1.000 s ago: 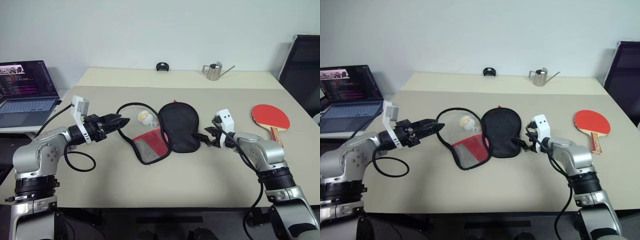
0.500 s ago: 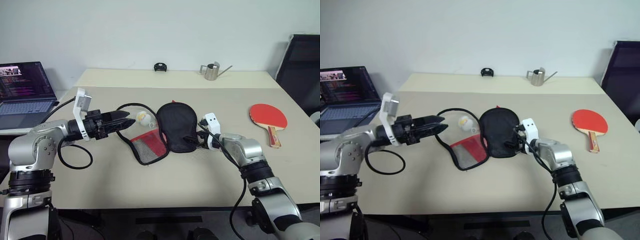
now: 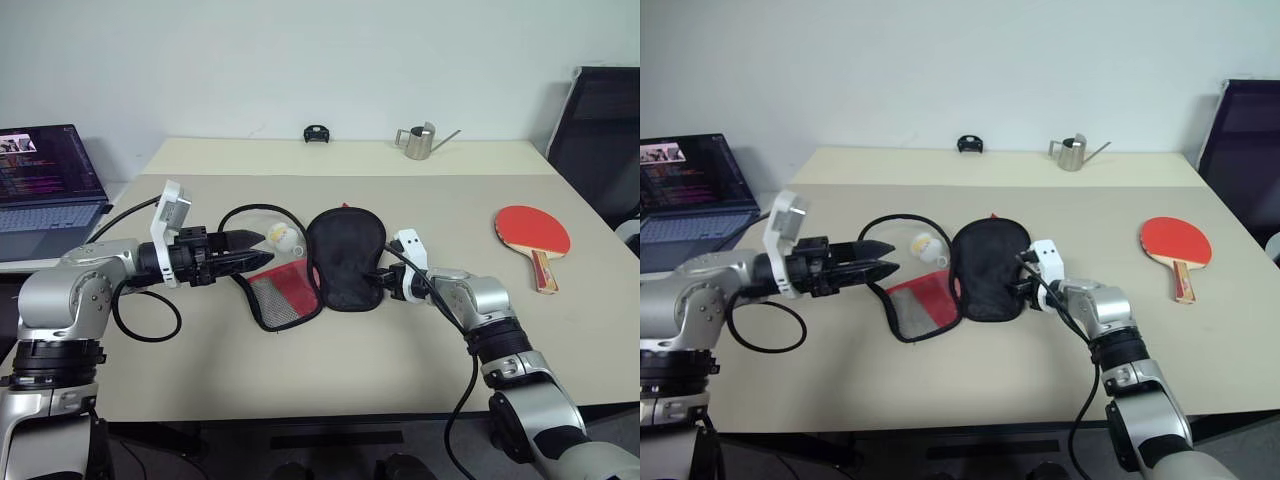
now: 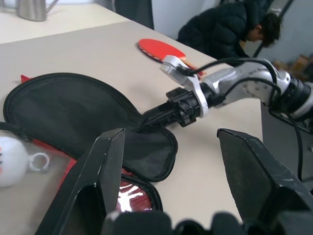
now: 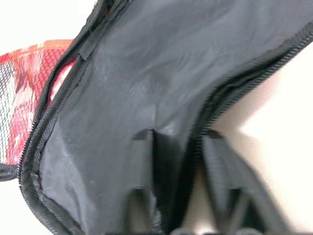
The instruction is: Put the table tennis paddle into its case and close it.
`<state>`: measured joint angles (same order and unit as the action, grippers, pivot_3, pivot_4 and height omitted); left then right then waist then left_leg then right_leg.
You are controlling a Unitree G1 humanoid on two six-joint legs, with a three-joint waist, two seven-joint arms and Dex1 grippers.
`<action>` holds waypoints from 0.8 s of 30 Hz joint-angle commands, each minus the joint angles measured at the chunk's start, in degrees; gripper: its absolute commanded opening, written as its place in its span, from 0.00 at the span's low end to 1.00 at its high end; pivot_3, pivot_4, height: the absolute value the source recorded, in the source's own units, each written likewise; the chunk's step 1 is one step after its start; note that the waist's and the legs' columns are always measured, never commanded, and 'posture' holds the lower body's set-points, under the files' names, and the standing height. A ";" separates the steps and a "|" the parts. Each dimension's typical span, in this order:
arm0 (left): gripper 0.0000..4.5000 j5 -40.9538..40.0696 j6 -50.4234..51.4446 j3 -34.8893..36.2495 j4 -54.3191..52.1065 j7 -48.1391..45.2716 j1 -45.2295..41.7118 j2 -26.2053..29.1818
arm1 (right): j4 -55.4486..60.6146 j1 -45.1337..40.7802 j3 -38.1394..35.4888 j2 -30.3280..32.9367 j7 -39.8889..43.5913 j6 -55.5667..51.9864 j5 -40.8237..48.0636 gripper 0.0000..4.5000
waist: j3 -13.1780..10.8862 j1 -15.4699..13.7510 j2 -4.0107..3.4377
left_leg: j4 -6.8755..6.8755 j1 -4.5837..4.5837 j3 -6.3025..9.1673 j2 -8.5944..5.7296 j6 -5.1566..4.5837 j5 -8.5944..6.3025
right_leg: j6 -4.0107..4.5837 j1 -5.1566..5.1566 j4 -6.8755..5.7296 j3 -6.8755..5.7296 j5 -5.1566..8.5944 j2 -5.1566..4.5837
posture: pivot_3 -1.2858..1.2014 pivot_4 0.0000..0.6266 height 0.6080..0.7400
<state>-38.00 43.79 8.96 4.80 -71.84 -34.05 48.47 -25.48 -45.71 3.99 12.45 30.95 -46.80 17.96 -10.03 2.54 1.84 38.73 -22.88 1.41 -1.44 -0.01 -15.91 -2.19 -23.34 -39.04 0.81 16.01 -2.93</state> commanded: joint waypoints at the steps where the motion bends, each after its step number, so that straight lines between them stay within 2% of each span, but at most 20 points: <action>1: 0.73 0.58 -2.33 -0.72 -2.40 -2.50 0.43 1.65 | 0.55 -1.19 -1.46 -0.52 -0.53 -0.22 0.15 0.01 | 0.00 -0.01 0.00 | 0.00 0.00 0.00 0.00 0.00 0.00 | 0.00 0.00 0.00 0.00 0.00 0.00 | 0.52 0.24 1.00; 9: 0.73 2.82 -5.22 -2.68 -3.12 -4.43 2.36 2.81 | -0.21 -2.56 -4.90 -1.68 -3.92 -0.81 0.51 0.01 | -0.02 -0.01 -0.03 | 0.00 -0.01 0.00 0.00 -0.01 0.00 | 0.00 -0.01 0.00 0.00 0.00 0.00 | 0.52 0.24 1.00; 16: 0.73 3.54 -6.04 -4.35 -5.15 -5.49 3.89 3.26 | -1.84 -4.96 -9.94 -0.11 -6.99 -0.66 1.04 0.01 | -0.03 -0.08 -0.05 | -0.02 -0.02 0.00 0.00 -0.01 0.00 | 0.00 -0.01 0.01 -0.01 0.00 -0.01 | 0.52 0.24 1.00; 24: 0.73 1.97 -4.32 -5.50 -8.31 -5.91 3.85 1.85 | 6.33 -0.63 -14.41 4.05 -9.36 -7.73 3.02 0.01 | -0.03 -0.33 -0.05 | -0.02 -0.05 0.00 0.00 -0.02 -0.01 | 0.00 -0.01 0.03 -0.01 0.00 -0.02 | 0.52 0.24 1.00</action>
<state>-34.99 39.28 3.50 -1.37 -77.04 -29.79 50.28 -22.78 -46.61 -8.84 15.60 21.96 -53.12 19.58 -10.06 2.21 1.78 38.70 -22.94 1.41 -1.45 -0.03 -15.92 -2.19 -23.35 -39.00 0.80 16.02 -2.95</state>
